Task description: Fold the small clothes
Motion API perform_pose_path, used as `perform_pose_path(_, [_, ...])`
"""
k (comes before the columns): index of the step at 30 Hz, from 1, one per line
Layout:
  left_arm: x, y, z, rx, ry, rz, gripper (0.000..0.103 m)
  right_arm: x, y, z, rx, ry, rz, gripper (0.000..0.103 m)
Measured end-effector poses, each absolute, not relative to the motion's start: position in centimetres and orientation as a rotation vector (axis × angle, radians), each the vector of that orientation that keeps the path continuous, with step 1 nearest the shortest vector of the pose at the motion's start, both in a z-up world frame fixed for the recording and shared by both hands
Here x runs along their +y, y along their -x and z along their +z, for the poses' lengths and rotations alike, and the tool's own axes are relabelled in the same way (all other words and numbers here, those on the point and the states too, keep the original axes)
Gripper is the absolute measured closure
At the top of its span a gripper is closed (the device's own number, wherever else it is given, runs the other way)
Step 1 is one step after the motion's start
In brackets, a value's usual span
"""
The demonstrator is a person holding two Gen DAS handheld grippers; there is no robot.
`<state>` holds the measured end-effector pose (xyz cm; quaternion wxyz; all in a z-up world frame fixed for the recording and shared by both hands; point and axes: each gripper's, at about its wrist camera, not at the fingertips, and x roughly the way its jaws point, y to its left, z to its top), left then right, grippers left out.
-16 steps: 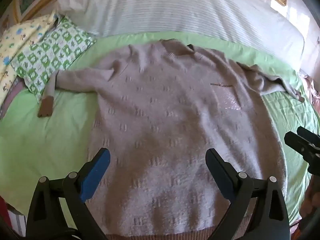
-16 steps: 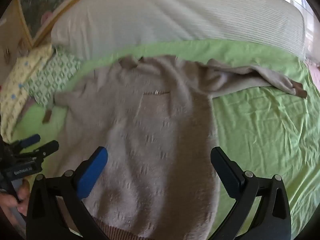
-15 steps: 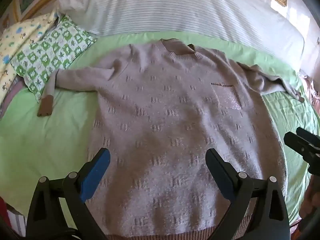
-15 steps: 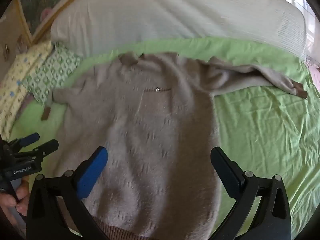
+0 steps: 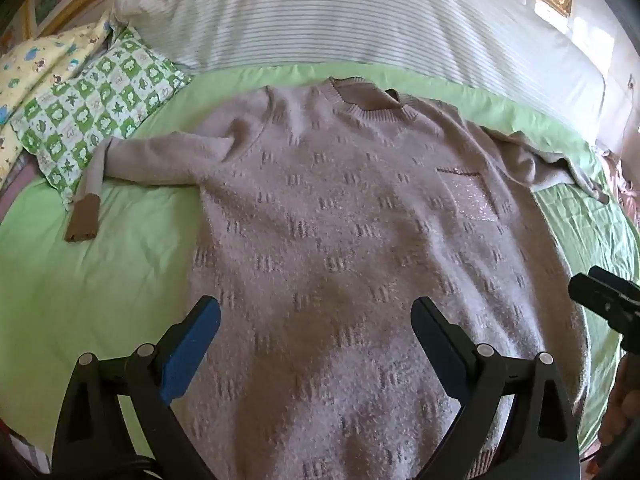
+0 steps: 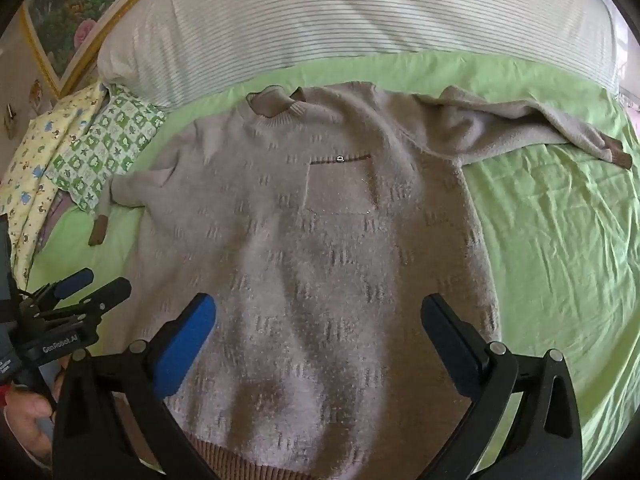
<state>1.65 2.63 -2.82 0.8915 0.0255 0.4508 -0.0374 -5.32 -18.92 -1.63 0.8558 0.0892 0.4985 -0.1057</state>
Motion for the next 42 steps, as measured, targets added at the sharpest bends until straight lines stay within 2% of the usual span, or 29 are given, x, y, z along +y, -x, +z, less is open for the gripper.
perform_pose_path(42, [2.4, -3.8, -3.2, 0.964, -0.115, -0.086, 0.006, -18.9, 3.8, -3.1, 1.023, -0.247, -0.167, 0.005])
